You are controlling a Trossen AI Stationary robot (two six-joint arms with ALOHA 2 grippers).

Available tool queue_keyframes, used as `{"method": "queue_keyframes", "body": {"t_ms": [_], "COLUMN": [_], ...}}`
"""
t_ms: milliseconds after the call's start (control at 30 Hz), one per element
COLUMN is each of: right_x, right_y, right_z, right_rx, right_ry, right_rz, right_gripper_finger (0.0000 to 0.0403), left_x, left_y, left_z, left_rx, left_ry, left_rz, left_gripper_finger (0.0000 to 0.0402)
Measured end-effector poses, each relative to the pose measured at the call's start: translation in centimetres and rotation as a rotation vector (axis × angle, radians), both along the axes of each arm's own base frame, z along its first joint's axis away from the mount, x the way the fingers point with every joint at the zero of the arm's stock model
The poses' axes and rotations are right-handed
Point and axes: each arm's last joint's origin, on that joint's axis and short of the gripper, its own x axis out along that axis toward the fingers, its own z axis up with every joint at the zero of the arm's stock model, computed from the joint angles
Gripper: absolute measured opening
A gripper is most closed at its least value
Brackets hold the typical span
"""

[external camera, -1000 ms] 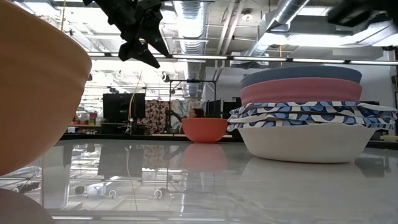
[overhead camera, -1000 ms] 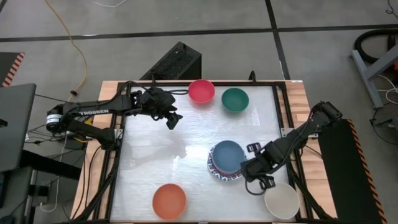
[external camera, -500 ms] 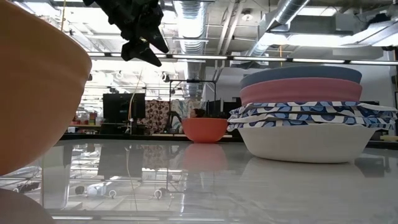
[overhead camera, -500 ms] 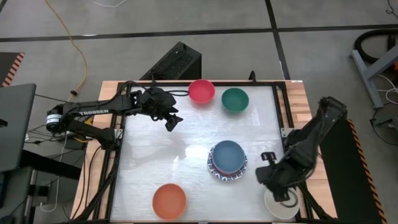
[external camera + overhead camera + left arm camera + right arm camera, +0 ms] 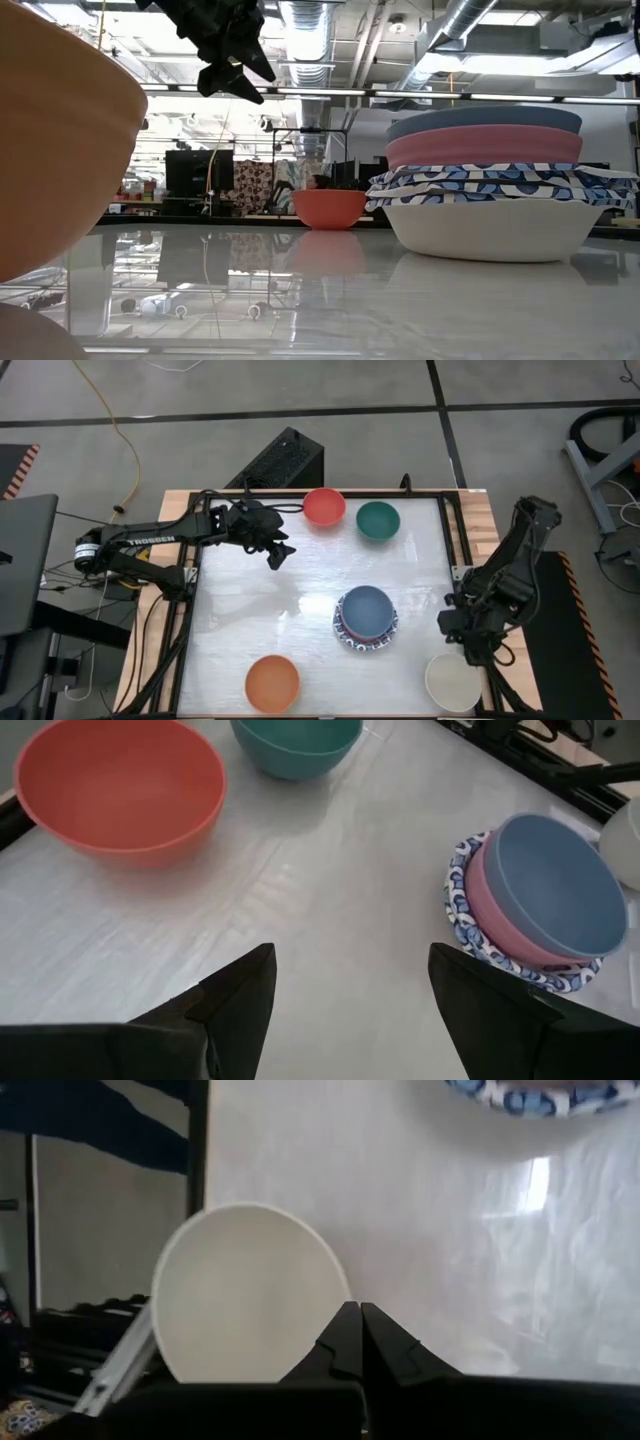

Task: Nest bowls inside each other by size order
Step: Stack the white bowl into the blue bowl

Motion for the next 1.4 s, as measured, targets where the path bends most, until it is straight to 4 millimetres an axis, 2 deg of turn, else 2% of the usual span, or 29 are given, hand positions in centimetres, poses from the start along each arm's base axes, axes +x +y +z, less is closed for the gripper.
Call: {"method": "queue_keyframes", "body": {"t_ms": [167, 467, 933, 1167, 1400], "right_x": [-0.4, -0.1, 0.8, 0.7, 1.0], "right_y": [-0.6, -1.5, -1.8, -1.4, -0.5], "right_z": [-1.4, -1.7, -1.6, -1.6, -2.5], "right_rx": [-0.042, -0.107, -0.097, -0.125, -0.128], "right_ry": [0.018, 0.039, 0.005, -0.029, 0.05], "right_rz": [0.01, -0.037, -0.048, 0.112, 0.207], "right_gripper_finger": [0.0024, 0.0084, 0.0223, 0.0234, 0.0234], "left_x": [0.0, 0.0, 0.0, 0.0, 0.0], "left_y": [0.0, 0.2, 0.2, 0.2, 0.2], "left_z": [0.0, 0.0, 0.0, 0.0, 0.0], "left_rx": [0.008, 0.039, 0.073, 0.077, 0.081], "left_ry": [0.002, 0.007, 0.017, 0.017, 0.019], "left_rz": [0.013, 0.052, 0.026, 0.023, 0.02], "left_gripper_finger": [0.0251, 0.0251, 0.0251, 0.0251, 0.0251]}}
